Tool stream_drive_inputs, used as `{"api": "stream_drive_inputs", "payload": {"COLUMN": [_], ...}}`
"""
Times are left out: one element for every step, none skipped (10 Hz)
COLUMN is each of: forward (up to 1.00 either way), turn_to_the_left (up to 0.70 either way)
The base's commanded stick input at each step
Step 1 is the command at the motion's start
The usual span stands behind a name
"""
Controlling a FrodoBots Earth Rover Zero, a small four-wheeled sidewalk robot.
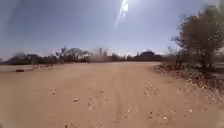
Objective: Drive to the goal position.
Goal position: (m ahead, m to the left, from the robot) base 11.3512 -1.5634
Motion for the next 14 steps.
{"api": "stream_drive_inputs", "payload": {"forward": [1.0,1.0,1.0,1.0,1.0,1.0,1.0,1.0,1.0,1.0,1.0,1.0,1.0,1.0], "turn_to_the_left": [-0.27,0.0,0.0,0.0,0.0,0.0,0.0,0.0,0.0,0.0,0.0,0.0,0.0,0.0]}}
